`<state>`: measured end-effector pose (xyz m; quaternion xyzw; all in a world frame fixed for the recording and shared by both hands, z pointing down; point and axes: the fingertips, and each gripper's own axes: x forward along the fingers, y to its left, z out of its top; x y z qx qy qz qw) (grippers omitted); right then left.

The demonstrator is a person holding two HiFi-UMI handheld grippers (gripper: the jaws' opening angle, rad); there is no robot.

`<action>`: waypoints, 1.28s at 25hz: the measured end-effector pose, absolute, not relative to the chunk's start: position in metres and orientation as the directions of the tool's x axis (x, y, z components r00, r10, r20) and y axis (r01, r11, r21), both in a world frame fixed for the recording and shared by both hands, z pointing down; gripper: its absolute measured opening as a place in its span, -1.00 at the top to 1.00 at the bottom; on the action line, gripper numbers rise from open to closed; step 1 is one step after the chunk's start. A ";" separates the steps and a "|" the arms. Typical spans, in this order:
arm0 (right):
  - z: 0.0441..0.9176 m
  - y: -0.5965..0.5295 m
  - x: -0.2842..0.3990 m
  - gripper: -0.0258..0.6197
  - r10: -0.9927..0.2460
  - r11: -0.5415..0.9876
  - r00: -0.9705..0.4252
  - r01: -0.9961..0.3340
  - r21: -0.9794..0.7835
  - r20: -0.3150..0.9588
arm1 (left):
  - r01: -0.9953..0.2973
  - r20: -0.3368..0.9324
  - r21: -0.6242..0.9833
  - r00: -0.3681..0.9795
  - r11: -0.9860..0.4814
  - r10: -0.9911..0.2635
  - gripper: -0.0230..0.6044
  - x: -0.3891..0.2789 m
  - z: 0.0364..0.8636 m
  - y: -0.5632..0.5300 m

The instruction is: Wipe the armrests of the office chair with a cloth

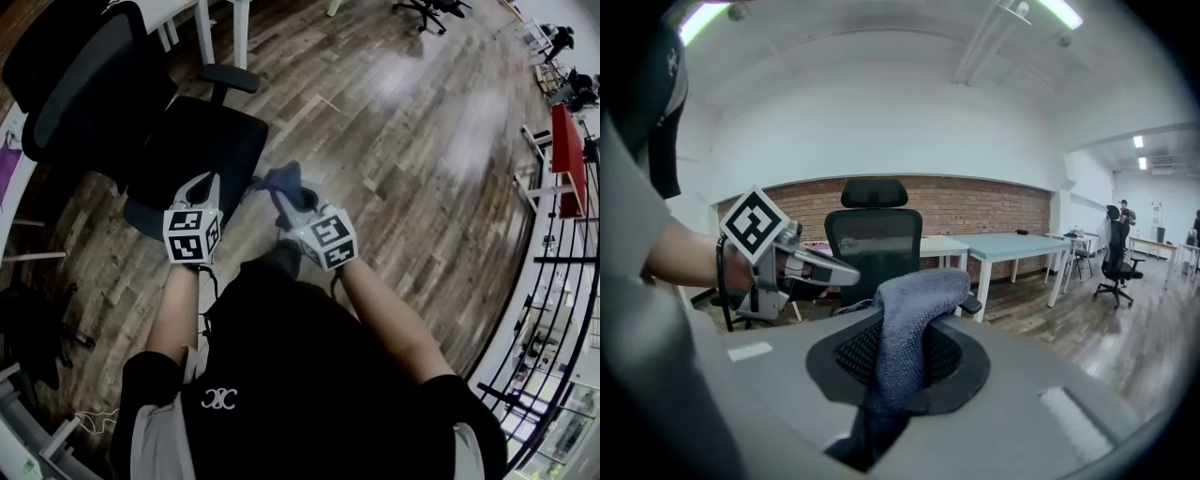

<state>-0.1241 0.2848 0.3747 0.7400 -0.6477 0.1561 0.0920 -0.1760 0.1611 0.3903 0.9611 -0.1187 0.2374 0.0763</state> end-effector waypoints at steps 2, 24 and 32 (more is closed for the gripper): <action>0.371 0.283 -0.086 0.77 -0.927 -0.112 0.091 -0.993 -0.035 0.363 | -0.295 0.464 0.124 0.861 -0.947 -0.208 0.91 -0.140 0.394 0.158; 0.424 0.218 0.253 0.77 -0.875 0.210 -0.227 -0.974 -0.086 0.427 | -0.688 0.482 0.192 0.687 -0.700 -0.543 0.91 0.091 0.408 0.106; 0.415 0.199 0.322 0.77 -0.790 0.456 -0.433 -0.888 -0.058 0.434 | -0.821 0.482 0.211 0.560 -0.531 -0.674 0.91 0.140 0.391 0.138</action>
